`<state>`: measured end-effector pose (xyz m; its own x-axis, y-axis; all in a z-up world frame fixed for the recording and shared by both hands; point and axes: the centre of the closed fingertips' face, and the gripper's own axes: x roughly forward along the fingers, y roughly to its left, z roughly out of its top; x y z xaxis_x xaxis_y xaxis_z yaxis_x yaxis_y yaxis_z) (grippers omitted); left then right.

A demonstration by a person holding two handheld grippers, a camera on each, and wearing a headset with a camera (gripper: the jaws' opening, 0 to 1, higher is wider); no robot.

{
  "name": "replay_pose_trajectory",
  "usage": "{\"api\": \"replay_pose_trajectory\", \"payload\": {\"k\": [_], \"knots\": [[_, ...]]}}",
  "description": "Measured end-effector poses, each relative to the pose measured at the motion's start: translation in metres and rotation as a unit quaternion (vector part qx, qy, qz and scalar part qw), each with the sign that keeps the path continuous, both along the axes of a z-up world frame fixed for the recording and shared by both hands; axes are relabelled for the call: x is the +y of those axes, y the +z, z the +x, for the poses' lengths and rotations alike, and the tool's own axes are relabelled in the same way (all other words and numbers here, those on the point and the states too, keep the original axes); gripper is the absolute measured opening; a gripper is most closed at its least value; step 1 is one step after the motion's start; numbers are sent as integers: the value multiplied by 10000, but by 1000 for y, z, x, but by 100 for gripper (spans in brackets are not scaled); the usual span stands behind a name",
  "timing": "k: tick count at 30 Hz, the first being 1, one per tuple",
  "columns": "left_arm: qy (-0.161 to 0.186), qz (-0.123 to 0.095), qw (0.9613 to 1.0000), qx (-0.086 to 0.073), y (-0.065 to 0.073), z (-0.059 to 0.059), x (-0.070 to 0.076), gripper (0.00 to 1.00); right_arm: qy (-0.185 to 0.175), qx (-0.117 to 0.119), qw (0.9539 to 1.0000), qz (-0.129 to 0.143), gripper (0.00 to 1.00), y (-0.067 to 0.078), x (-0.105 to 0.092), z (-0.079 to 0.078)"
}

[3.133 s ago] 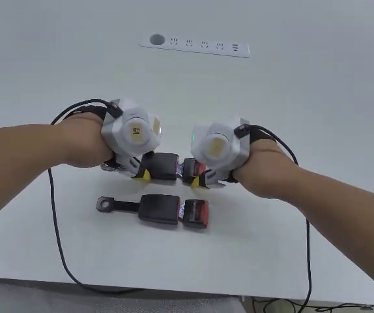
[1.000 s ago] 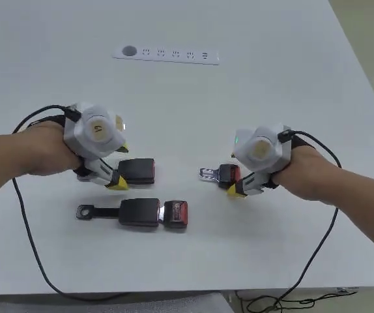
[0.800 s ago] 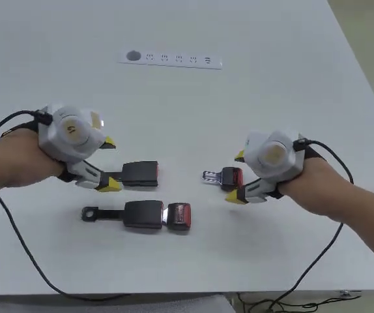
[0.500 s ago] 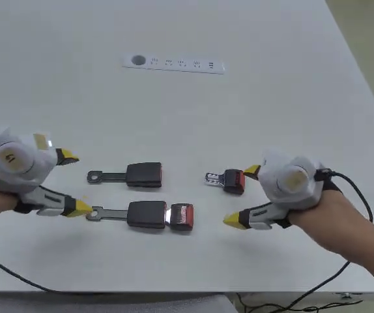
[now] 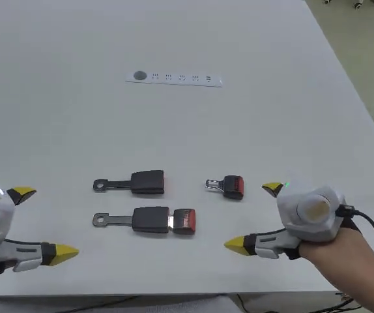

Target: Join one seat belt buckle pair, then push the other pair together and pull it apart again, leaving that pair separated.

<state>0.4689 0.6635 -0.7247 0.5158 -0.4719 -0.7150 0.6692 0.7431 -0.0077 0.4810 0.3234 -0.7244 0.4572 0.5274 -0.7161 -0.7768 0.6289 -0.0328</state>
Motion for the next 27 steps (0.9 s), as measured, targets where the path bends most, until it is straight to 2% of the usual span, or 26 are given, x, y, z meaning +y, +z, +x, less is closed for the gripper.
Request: {"api": "replay_pose_trajectory", "payload": {"k": [1, 6, 8, 10, 15, 20, 23, 27], "knots": [[20, 20, 10000, 8, 0, -1, 0, 95, -77, -20, 9999, 73, 99, 1, 1, -1], [145, 9, 9999, 32, 1, -6, 1, 98, -282, -56, 9995, 150, 99, 4, 4, -9], [106, -10, 9999, 37, 2, -11, -3, 100, -306, -54, 9994, 155, 99, 6, 5, -12], [42, 20, 10000, 9, 6, -14, -7, 100, -349, -42, 9992, 187, 99, 6, 3, -13], [50, 50, 10000, -67, 6, -14, -4, 100, -463, -99, 9986, 250, 99, 9, 2, -19], [18, 54, 9999, -83, 7, -22, -9, 100, -478, -113, 9984, 261, 99, 10, 5, -24], [14, 96, 9999, -41, 5, -23, -7, 100, -472, -121, 9984, 288, 99, 10, 6, -25], [39, 40, 9999, -112, 10, -22, -9, 100, -420, -130, 9986, 282, 99, 12, 9, -25]]}}
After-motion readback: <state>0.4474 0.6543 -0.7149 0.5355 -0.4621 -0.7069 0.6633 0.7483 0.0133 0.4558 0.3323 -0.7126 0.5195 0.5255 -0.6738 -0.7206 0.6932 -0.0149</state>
